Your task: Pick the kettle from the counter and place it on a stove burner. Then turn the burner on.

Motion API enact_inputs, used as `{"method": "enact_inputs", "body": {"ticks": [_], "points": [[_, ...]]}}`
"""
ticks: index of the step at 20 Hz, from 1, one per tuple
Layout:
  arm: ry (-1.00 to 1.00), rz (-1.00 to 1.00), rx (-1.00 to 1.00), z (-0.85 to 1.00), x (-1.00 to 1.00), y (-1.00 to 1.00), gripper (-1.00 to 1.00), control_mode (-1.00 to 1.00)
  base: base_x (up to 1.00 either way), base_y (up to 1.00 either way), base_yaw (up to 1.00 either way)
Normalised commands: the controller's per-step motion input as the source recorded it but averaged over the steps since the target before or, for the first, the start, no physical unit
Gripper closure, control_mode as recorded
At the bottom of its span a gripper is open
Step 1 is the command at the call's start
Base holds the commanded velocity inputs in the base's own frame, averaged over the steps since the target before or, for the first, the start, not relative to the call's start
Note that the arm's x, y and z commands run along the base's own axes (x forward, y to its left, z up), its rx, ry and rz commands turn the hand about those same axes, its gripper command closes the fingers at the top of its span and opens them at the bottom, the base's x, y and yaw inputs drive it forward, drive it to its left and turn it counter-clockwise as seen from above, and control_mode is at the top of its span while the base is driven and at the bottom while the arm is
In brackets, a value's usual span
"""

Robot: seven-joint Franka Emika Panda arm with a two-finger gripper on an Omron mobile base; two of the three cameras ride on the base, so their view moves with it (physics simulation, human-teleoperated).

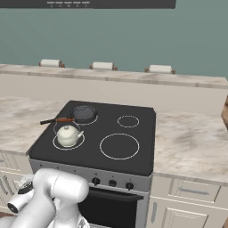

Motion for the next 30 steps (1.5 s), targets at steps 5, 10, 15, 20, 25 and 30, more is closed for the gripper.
{"method": "enact_inputs", "body": {"ticks": [5,10,15,20,25,30], "points": [[0.01,0.00,0.00,0.00,0.13,0.00,1.00,-1.00,0.00,0.00,0.00],[0.05,0.00,0.00,0.01,0.11,0.00,1.00,-1.00,0.00,0.00,0.00],[0.06,0.01,0.00,0.08,0.09,0.00,1.00,-1.00,0.00,0.00,0.00],[0.02,0.01,0.00,0.01,0.01,0.00,1.00,-1.00,0.00,0.00,0.00],[0.00,0.00,0.00,0.00,0.00,0.00,1.00,-1.00,0.00,0.00,0.00],[0.00,0.06,-0.12,0.00,0.00,0.00,1.00,-1.00,0.00,0.00,0.00]]}}
